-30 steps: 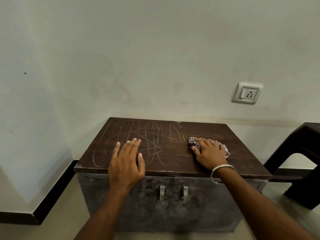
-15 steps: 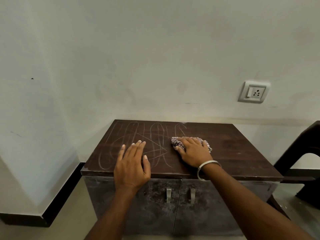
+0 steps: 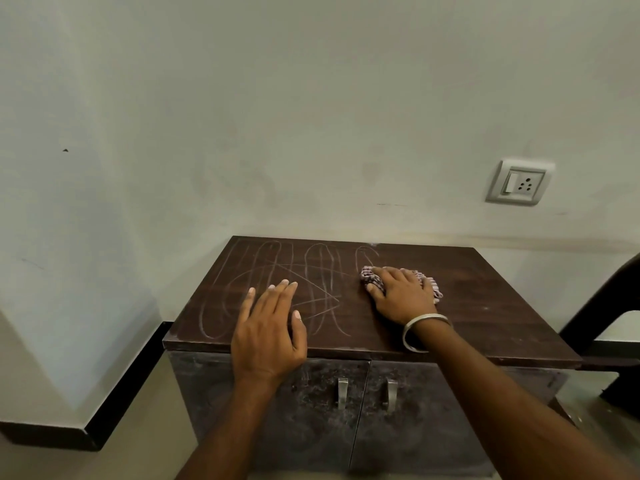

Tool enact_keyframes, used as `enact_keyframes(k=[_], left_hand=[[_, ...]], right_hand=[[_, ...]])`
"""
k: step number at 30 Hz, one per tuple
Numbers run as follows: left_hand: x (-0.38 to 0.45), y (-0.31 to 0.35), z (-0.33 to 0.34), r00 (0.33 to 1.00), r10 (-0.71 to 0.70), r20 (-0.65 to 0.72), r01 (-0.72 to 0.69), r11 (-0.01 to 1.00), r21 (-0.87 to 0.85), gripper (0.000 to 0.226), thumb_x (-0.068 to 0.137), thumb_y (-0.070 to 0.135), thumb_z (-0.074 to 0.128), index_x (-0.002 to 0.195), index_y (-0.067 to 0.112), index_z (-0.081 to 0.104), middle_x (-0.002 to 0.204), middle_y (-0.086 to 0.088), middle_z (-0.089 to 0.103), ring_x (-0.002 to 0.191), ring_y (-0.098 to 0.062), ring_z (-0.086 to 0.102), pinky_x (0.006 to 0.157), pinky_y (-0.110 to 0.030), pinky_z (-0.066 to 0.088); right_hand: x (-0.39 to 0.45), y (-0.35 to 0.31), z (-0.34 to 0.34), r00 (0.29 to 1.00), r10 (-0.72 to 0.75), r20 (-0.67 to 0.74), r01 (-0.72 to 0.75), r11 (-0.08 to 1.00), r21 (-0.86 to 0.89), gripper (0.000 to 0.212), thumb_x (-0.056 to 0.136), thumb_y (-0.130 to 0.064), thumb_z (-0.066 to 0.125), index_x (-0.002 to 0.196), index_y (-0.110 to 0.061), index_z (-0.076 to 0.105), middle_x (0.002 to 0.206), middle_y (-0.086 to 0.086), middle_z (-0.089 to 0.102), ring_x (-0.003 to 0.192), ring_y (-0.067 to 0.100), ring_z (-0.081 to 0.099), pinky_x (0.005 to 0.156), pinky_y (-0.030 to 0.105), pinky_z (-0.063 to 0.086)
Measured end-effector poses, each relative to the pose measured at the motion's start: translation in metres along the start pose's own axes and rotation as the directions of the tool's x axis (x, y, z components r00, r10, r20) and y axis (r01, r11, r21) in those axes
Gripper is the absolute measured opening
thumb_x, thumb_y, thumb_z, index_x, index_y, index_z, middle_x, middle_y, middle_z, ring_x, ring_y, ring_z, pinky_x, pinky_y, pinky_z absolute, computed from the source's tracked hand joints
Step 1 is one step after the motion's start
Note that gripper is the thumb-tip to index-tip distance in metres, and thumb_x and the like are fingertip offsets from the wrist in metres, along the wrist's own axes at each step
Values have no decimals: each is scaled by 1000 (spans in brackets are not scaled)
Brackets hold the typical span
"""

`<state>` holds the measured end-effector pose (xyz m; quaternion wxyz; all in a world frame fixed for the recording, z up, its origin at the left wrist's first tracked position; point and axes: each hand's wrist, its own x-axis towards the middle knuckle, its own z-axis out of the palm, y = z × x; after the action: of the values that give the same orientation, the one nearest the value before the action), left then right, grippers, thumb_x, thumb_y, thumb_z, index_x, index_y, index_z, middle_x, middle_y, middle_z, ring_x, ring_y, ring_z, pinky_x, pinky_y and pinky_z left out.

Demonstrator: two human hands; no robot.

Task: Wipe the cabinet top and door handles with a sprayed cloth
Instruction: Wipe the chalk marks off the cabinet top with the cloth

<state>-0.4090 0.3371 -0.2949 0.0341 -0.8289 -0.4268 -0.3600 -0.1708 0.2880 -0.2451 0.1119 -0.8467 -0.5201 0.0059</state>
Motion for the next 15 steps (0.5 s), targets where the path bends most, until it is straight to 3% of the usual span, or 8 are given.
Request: enact_keyframes(k=[4, 8, 15], left_hand=[[0, 1, -1, 1000, -7, -3, 7, 1000, 0, 52, 90, 35, 37, 136, 19, 54, 137, 0, 58, 128, -15, 52, 117, -44, 30], [1, 1, -2, 1000, -8, 1, 8, 1000, -9, 52, 90, 35, 35, 136, 19, 53, 138, 0, 57, 128, -14, 52, 117, -44, 30], [0, 0, 0, 1000, -4, -8, 4, 1000, -22, 52, 90, 35, 36, 135, 18, 55, 136, -1, 59, 126, -16, 54, 116, -45, 32]], right_hand=[[7, -34, 11, 994, -113, 4, 113, 993, 25, 52, 97, -53, 32, 146, -36, 28, 155, -8, 28, 145, 21, 18, 117, 53, 6], [10, -27, 8, 991, -131, 25, 130, 991, 30, 52, 97, -55, 32, 145, -36, 29, 155, -7, 28, 145, 21, 19, 117, 52, 8], [12, 34, -8, 999, 47, 9, -47, 999, -17, 53, 96, -56, 31, 145, -35, 30, 155, -5, 29, 144, 22, 22, 117, 52, 12]])
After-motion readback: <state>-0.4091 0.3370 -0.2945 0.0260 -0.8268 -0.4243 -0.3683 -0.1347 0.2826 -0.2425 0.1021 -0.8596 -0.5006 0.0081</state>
